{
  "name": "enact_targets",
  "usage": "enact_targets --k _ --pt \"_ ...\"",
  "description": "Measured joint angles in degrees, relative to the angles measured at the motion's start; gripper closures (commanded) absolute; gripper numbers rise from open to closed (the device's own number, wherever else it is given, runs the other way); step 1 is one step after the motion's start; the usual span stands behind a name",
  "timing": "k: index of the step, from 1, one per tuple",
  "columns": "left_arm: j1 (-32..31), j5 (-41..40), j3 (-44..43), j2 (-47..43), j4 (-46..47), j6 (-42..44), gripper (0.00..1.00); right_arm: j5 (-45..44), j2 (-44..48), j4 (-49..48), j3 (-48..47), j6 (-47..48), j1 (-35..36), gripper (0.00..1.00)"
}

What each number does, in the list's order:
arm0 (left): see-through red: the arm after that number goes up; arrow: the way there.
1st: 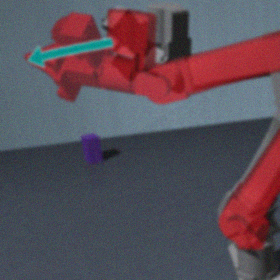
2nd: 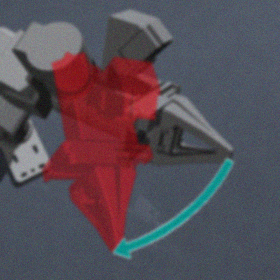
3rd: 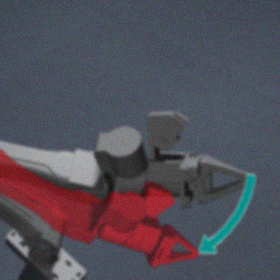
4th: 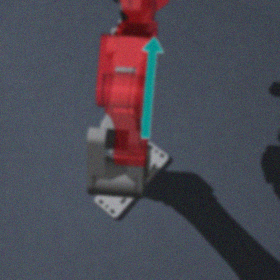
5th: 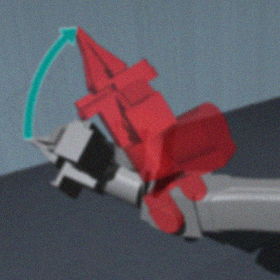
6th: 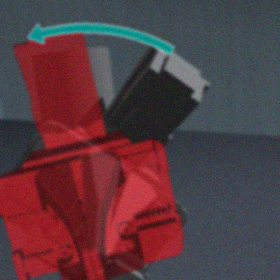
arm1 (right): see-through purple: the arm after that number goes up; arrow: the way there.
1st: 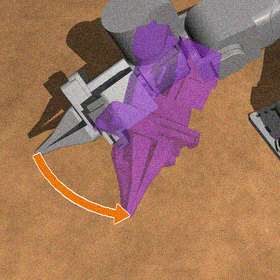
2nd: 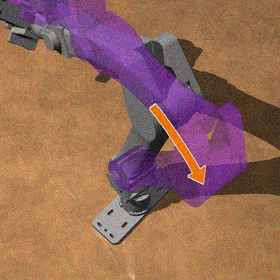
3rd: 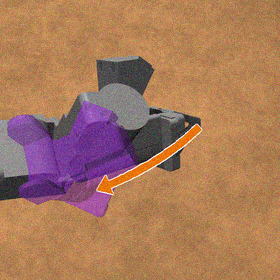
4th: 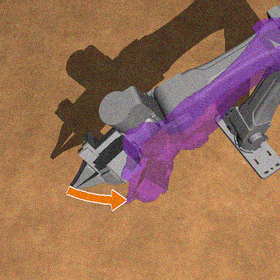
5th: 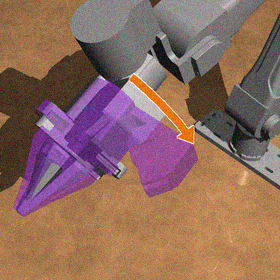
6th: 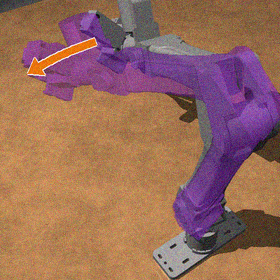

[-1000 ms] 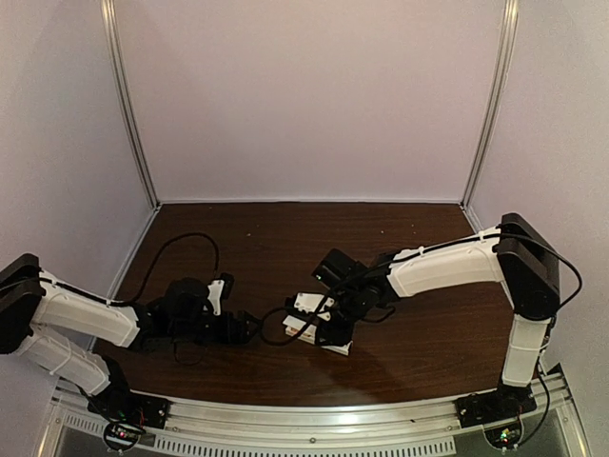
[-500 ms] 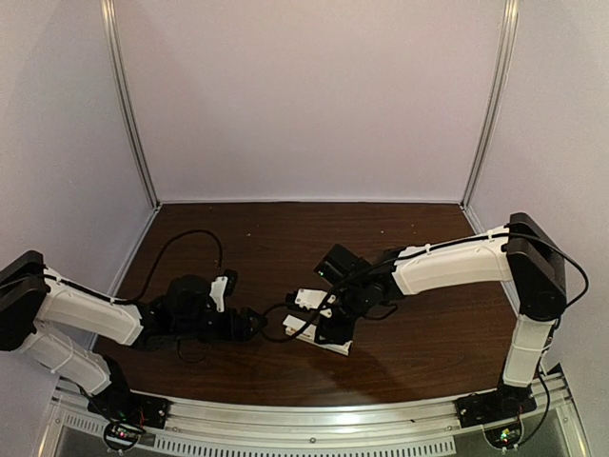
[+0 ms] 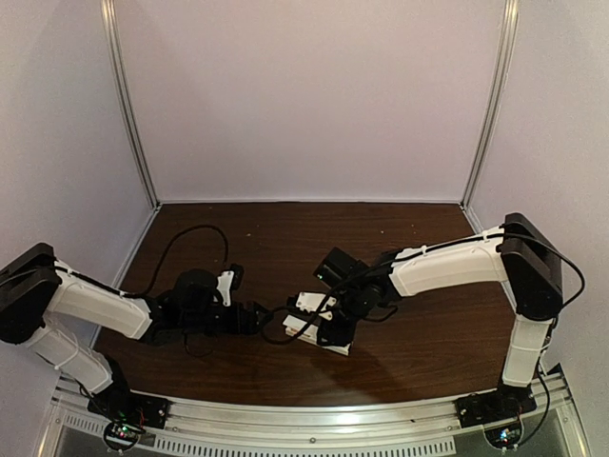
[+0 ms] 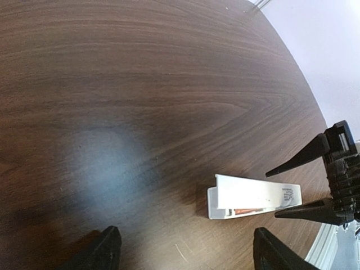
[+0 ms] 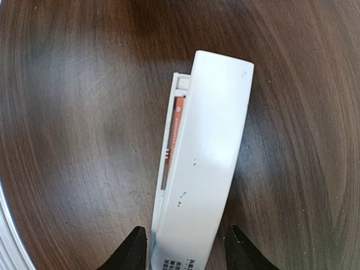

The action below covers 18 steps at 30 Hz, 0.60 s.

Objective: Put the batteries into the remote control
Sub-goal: Place the battery cover on the remote control without the battery cover.

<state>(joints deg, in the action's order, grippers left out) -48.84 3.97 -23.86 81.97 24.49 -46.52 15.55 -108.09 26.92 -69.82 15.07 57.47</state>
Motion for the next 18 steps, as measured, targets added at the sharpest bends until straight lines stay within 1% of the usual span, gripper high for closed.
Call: enact_targets --k 9,15,18 --pt "0.17 1.29 -3.30 5.09 1.38 0.85 0.28 0.07 -0.02 0.28 0.00 0.02 0.00 0.56" --pt "0.22 2.54 -6.69 9.33 2.27 1.77 0.30 0.07 -0.02 0.28 0.00 0.02 0.00 0.57" --pt "0.24 3.28 -8.39 11.39 2.60 2.21 0.35 0.09 -0.02 0.28 0.00 0.02 0.00 0.58"
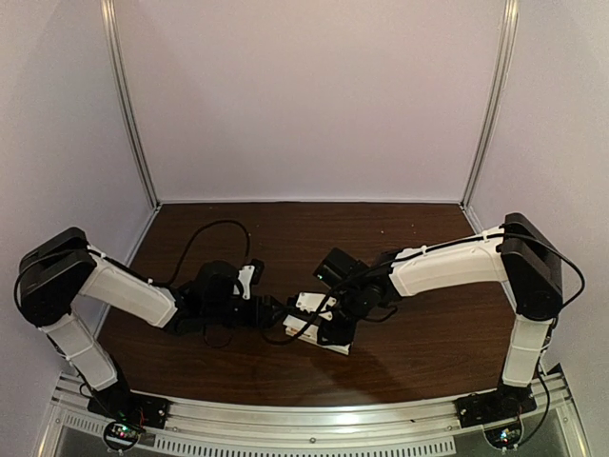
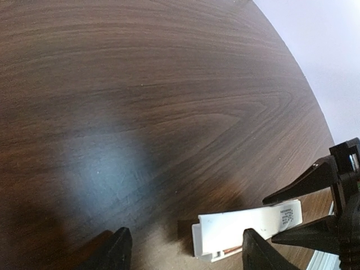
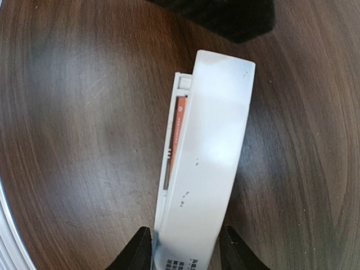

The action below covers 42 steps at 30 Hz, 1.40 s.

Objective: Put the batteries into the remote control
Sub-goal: Place the battery cover on the remote control without the battery cover, then adjust the battery cover on the remote control.

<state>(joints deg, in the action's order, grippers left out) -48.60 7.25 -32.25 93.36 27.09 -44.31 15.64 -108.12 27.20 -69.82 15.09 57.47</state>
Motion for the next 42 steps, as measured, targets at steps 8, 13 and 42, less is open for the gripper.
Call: enact_targets --k 8,13,42 --pt "0.09 2.67 -3.74 4.59 1.14 1.27 0.47 0.00 0.00 -0.04 0.00 -0.04 0.02 0.63" --pt "0.15 4.57 -5.05 6.73 1.86 1.68 0.52 0.00 0.00 -0.02 0.00 0.00 0.02 0.65" --pt "-0.44 9.42 -3.02 7.78 2.71 2.69 0.50 0.00 0.00 0.04 0.00 0.15 0.02 0.57"
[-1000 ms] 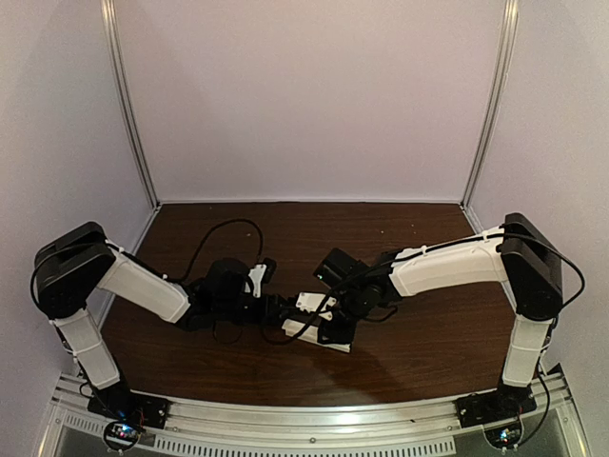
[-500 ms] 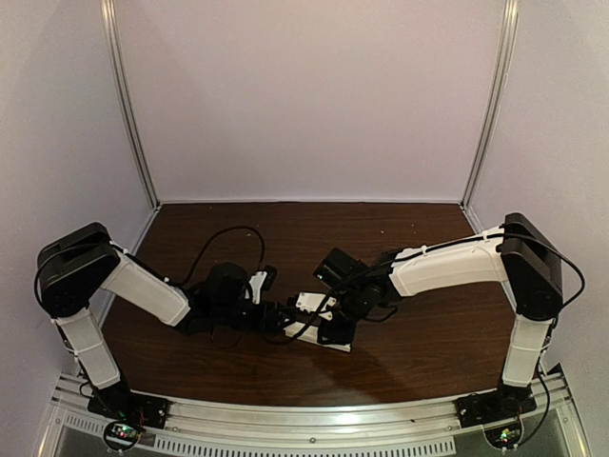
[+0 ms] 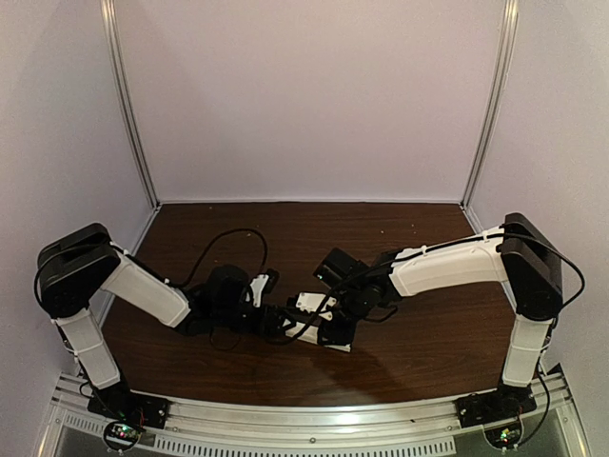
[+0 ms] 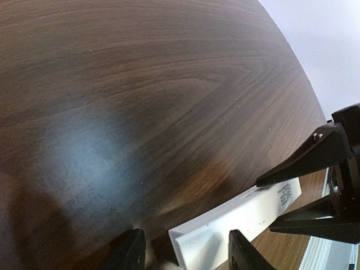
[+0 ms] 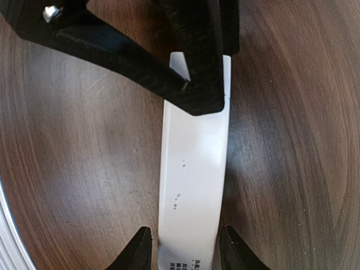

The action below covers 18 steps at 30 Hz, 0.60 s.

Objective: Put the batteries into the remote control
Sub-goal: Adjust the battery cover on the remote control.

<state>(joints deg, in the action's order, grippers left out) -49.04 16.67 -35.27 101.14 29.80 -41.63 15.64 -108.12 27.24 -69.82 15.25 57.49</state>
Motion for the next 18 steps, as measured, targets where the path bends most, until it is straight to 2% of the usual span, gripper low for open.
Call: enact_targets --k 10,18 --pt "-1.60 -0.55 -1.53 0.02 -2.89 1.99 0.60 -0.02 0.00 0.42 0.00 0.00 0.00 0.54" --pt "-2.58 -1.77 -3.41 0.22 -5.62 3.17 0.61 -0.55 0.00 1.18 0.00 -0.04 0.00 0.51"
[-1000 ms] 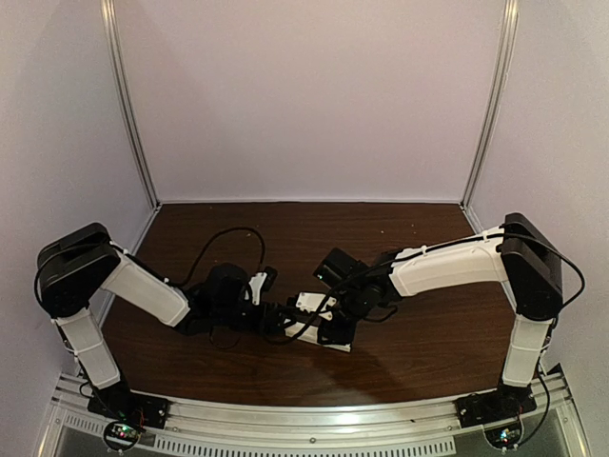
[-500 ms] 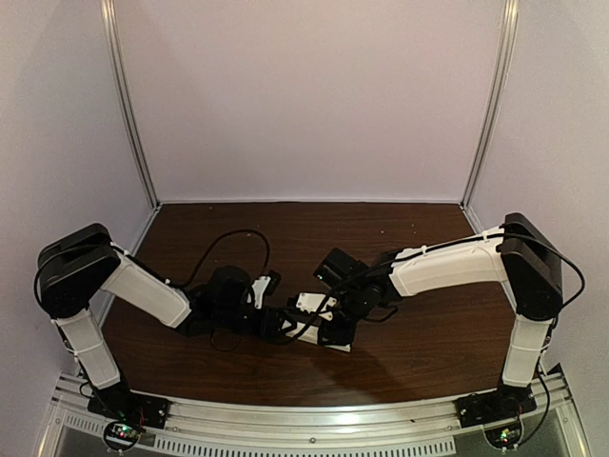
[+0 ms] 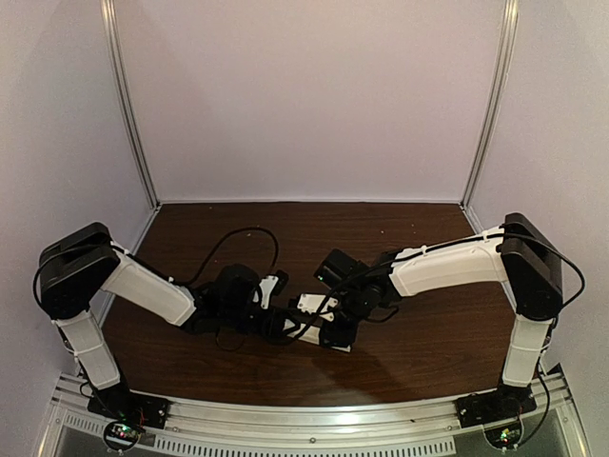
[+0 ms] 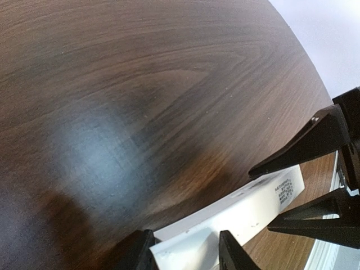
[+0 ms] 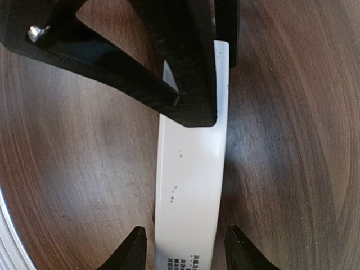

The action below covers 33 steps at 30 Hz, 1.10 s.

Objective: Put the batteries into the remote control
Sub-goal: Adjust the battery cover on the remote control.

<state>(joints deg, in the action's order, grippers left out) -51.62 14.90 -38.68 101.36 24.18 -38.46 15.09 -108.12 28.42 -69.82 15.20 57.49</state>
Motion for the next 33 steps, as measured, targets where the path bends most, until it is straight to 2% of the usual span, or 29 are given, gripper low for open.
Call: enact_targets --k 15,23,33 --pt "-1.49 -3.21 -3.28 0.35 -5.09 1.33 0.60 -1.16 2.10 0.66 0.07 -0.17 0.00 0.50" --pt "-1.97 -4.28 -4.55 0.90 -6.34 1.53 0.59 -1.40 2.10 1.46 0.74 -0.17 0.00 0.52" --pt "-2.78 -5.14 -5.16 1.29 -6.71 1.53 0.52 -1.66 2.10 2.19 0.81 -0.20 0.00 0.56"
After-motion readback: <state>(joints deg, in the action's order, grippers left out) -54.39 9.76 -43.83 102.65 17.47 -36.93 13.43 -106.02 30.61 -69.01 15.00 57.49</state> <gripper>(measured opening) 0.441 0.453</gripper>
